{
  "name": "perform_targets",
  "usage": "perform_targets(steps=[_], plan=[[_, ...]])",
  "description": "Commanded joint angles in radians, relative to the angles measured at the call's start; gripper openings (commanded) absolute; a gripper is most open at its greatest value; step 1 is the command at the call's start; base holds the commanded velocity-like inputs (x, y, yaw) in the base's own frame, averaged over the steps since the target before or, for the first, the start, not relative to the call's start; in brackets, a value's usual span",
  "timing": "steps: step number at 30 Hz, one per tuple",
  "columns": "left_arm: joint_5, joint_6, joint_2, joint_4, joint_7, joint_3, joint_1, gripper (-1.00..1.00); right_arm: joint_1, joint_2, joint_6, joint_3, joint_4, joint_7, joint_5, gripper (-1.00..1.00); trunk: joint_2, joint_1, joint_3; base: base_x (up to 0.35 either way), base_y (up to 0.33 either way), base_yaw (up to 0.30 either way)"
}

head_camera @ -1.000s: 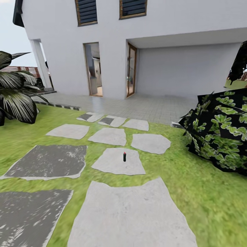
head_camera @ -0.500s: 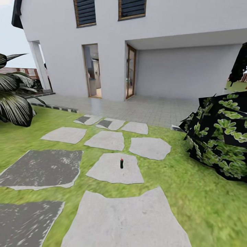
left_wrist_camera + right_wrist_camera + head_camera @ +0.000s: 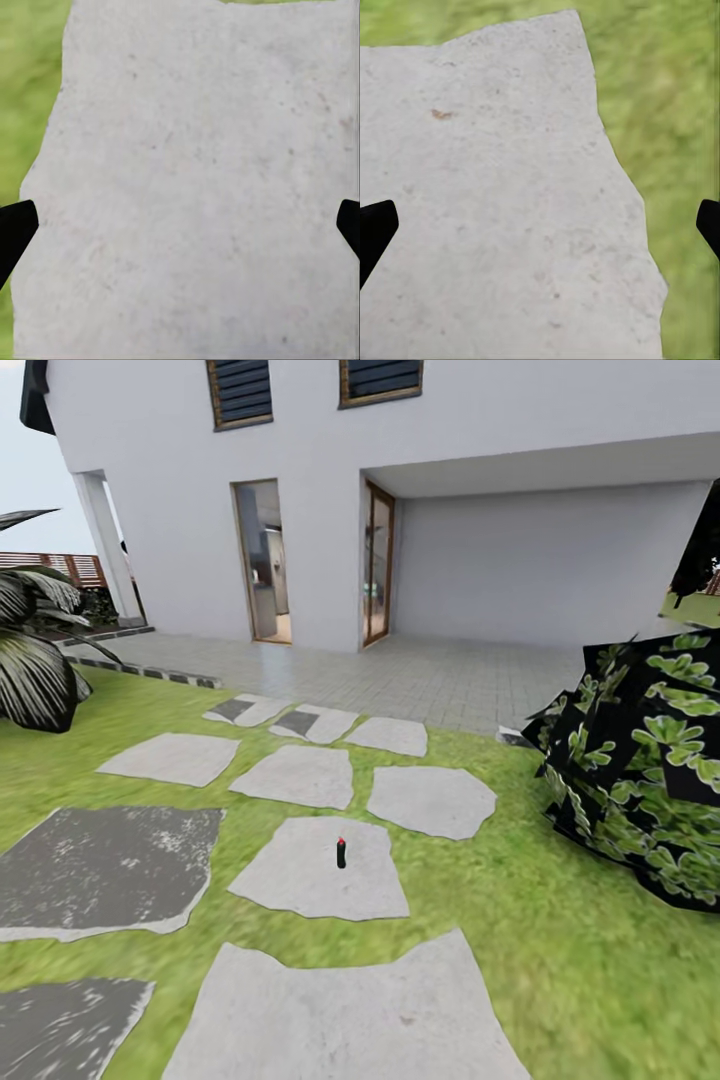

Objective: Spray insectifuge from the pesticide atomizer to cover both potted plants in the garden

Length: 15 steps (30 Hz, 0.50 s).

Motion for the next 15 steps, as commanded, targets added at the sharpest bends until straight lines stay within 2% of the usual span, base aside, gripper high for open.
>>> perform_targets(steps=[1, 15], plan=[[-0.001, -0.003, 0.000, 0.001, 0.003, -0.001, 0.000, 1.00, -0.001, 0.000, -0.003, 0.000, 0.001, 0.001, 0.001, 1.00, 0.000, 0.000, -0.001, 0.280, -0.165, 0.000], [-0.001, -0.003, 0.000, 0.001, 0.003, -0.001, 0.000, 1.00, -0.001, 0.002, -0.004, 0.000, 0.000, 0.001, 0.000, 1.00, 0.000, 0.000, -0.001, 0.279, -0.166, 0.000]])
